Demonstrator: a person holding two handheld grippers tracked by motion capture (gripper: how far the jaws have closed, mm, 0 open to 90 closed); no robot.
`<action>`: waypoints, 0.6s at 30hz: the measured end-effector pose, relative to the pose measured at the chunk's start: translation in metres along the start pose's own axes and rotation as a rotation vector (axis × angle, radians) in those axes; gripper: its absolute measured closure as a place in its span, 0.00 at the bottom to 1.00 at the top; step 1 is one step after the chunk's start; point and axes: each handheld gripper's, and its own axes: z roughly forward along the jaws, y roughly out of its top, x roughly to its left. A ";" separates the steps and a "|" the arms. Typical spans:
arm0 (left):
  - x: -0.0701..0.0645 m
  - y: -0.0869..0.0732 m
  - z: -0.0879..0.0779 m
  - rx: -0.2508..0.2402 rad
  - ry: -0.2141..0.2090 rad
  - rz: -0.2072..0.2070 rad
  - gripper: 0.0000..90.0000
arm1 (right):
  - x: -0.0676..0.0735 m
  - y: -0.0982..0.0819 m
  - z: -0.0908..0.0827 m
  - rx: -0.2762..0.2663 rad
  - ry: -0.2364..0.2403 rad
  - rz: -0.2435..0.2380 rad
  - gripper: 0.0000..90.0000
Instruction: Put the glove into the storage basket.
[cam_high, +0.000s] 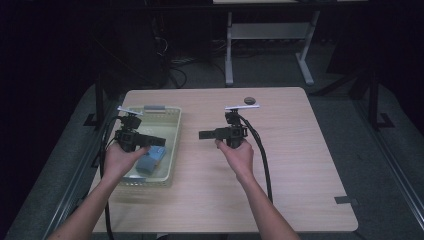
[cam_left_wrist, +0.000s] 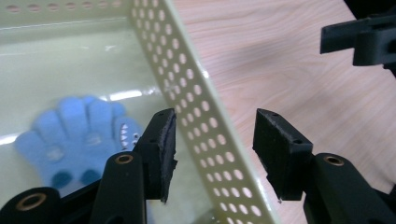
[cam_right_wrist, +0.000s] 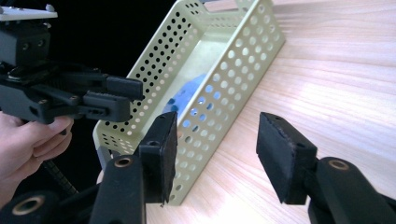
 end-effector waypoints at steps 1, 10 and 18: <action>-0.002 0.000 0.001 -0.005 -0.004 0.001 0.52 | -0.001 0.000 -0.002 -0.002 -0.006 -0.003 0.52; -0.013 -0.001 0.006 -0.012 -0.048 0.017 0.49 | -0.009 -0.001 -0.021 -0.023 -0.026 0.005 0.49; -0.023 0.001 0.009 -0.021 -0.076 0.032 0.46 | -0.019 -0.005 -0.033 -0.031 -0.030 0.021 0.46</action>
